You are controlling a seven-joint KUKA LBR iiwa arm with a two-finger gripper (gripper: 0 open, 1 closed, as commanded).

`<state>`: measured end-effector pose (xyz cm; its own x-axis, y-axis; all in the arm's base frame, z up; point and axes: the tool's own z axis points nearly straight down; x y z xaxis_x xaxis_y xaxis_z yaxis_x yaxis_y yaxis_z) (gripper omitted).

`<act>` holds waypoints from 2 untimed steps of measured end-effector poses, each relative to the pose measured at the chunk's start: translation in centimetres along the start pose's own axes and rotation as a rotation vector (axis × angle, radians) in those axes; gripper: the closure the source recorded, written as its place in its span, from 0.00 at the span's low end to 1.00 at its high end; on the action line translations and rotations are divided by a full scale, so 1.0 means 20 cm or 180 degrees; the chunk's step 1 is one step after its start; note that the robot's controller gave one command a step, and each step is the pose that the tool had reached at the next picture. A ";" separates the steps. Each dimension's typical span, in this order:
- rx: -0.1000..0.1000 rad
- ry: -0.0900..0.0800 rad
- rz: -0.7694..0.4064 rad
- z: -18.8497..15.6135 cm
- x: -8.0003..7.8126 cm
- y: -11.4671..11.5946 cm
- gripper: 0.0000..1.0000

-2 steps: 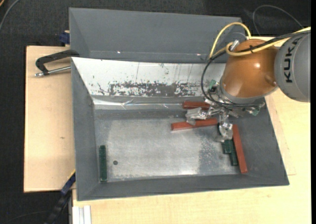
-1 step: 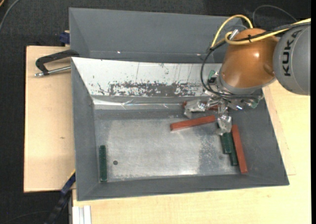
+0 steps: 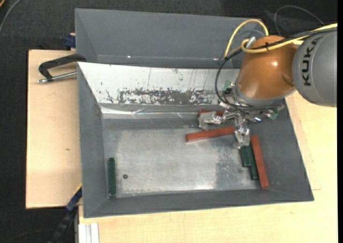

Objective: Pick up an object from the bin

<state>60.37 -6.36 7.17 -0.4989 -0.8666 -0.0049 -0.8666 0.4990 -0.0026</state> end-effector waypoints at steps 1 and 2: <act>-0.0001 0.0004 0.0003 0.00 0.01 0.00 1.00; 0.0029 -0.0008 -0.0381 -0.72 0.04 0.17 1.00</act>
Offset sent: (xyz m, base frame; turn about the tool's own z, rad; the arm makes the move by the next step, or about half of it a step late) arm 0.0000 0.0000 0.0000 0.0000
